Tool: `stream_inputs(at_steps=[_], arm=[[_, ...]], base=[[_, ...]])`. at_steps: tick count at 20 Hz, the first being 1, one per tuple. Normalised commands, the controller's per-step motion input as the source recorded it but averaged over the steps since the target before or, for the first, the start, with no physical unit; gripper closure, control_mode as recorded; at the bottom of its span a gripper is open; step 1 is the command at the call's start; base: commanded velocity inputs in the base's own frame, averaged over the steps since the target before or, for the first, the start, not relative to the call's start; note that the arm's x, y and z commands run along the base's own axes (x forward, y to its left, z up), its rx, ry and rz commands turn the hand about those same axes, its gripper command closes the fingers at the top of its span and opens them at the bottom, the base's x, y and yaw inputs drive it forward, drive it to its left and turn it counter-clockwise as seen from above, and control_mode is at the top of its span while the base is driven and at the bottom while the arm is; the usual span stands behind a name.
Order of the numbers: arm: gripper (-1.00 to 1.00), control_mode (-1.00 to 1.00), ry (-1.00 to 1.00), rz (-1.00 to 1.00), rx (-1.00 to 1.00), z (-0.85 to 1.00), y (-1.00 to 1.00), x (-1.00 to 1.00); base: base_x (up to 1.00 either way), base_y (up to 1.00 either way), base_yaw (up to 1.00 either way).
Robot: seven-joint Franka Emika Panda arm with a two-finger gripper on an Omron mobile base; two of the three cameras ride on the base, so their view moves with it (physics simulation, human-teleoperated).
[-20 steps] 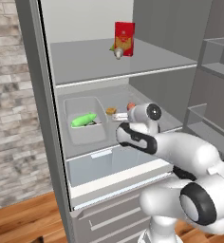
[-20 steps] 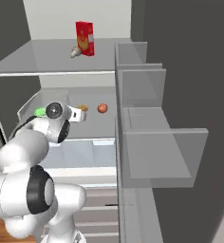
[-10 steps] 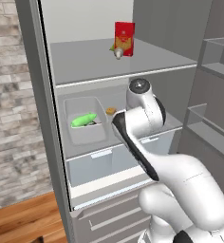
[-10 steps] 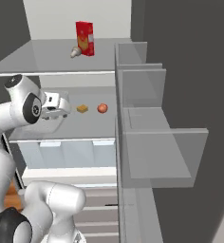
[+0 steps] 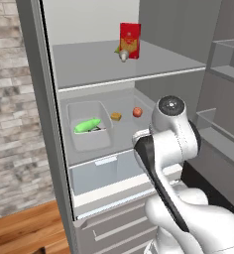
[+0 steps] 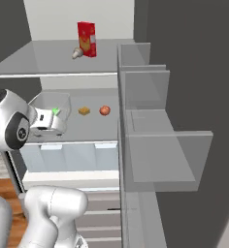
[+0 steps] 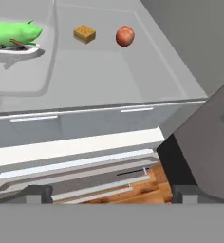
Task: Place the tupperware on the second highest shelf of the fridge. Make space for the tupperware among the existing items by rearranging them on the shelves if needed. Close the fridge door when finished.
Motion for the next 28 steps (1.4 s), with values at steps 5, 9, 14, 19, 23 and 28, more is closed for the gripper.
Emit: stream_inputs(at_steps=[5, 9, 14, 19, 23, 28], arm=[[-1.00, -1.00, -0.16, 0.03, 0.19, -0.09, -0.74, -0.83], [-1.00, -1.00, 0.00, 0.00, 0.03, 0.17, -0.03, -0.13], [-1.00, -1.00, 0.05, 0.00, 0.00, 0.17, 0.00, 0.00], [-1.00, 1.00, 0.01, 0.00, 0.00, 0.00, 0.00, 0.00], [-1.00, 1.00, 0.00, 0.00, 0.00, 0.00, 0.00, 0.00], [-1.00, 1.00, 0.00, 0.00, 0.00, 0.00, 0.00, 0.00]], base=[[0.00, 0.00, 0.00], [0.00, 0.00, 0.00], [0.00, 0.00, 0.00], [-0.02, 0.00, 0.00], [-0.36, 0.00, 0.00], [-0.82, 0.00, 0.00]])
